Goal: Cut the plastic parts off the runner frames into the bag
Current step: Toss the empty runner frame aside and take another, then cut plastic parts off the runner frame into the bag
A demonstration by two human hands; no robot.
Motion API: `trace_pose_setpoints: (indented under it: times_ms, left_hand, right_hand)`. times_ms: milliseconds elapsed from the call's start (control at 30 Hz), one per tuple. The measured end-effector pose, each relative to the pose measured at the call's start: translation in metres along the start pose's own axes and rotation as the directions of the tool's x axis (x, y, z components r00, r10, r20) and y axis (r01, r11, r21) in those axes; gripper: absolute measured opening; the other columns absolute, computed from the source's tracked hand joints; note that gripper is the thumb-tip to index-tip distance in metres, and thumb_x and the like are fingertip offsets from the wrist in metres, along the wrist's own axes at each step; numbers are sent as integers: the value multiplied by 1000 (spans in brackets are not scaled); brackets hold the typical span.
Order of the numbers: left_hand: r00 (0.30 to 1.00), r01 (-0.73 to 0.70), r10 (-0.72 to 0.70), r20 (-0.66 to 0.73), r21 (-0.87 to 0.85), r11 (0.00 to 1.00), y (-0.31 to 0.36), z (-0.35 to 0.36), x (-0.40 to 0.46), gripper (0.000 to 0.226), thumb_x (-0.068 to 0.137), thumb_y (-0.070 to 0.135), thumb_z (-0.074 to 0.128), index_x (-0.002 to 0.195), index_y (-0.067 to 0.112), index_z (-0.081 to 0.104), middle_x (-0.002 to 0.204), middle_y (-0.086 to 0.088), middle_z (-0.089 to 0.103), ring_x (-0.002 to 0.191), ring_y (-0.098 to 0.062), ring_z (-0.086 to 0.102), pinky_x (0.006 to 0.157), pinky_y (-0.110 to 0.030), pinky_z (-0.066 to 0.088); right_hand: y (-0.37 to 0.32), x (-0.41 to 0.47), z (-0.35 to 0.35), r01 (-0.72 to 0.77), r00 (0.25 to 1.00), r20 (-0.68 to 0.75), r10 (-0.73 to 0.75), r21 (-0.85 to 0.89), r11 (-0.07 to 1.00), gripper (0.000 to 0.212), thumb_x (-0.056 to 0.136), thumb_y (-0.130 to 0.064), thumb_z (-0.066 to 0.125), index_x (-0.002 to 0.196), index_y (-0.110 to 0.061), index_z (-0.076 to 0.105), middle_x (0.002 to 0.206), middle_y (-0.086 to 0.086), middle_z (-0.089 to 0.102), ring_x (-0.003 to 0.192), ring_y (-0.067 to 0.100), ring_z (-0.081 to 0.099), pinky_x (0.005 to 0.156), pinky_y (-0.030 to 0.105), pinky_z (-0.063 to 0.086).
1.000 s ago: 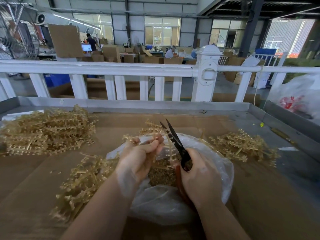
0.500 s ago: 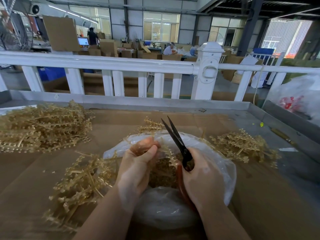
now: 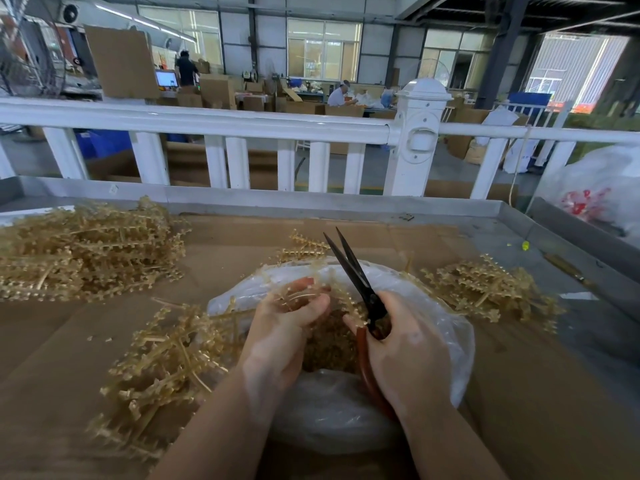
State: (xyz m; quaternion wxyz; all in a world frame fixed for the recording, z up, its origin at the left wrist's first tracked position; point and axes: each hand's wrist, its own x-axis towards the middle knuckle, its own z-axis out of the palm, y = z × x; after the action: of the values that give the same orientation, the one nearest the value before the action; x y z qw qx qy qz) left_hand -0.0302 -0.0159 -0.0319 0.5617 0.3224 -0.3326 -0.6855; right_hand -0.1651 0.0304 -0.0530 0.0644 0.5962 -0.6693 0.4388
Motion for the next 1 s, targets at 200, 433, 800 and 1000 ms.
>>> trace_pose_setpoints:
  times_ms: [200, 433, 800, 1000]
  left_hand:
    - [998, 57, -61, -25, -123, 991, -1, 0, 1, 9, 89, 2, 56, 96, 3, 61, 75, -7, 69, 67, -17, 69, 67, -30, 60]
    - [994, -105, 100, -39, -182, 978, 2, 0, 0, 35, 63, -12, 63, 81, 14, 49, 70, -12, 67, 62, -19, 66, 57, -24, 57]
    - [964, -255, 231, -134, -199, 946, 9, -3, 4, 35, 71, -13, 63, 82, 17, 48, 75, -6, 59, 71, -17, 62, 68, -25, 57]
    - [951, -266, 226, -214, -183, 946, 10, 0, 4, 38, 77, -19, 60, 88, 14, 46, 75, -8, 62, 67, -18, 66, 60, -23, 57]
  right_hand:
    - [2, 0, 1, 9, 1000, 11, -9, 5, 1000, 26, 82, -42, 70, 98, -22, 65, 81, -7, 64, 83, 18, 60, 72, 37, 51]
    - [4, 1, -1, 12, 998, 56, -14, 32, 999, 29, 79, -51, 64, 94, -27, 62, 79, -12, 61, 80, 13, 58, 68, 30, 48]
    - [3, 1, -5, 117, 975, 190, -118, 20, 993, 39, 76, -66, 49, 97, -35, 59, 80, -15, 59, 83, 6, 54, 71, 23, 45]
    - [2, 2, -7, 129, 972, 196, -132, 27, 991, 37, 76, -65, 50, 96, -35, 60, 79, -16, 59, 82, 6, 55, 71, 25, 46]
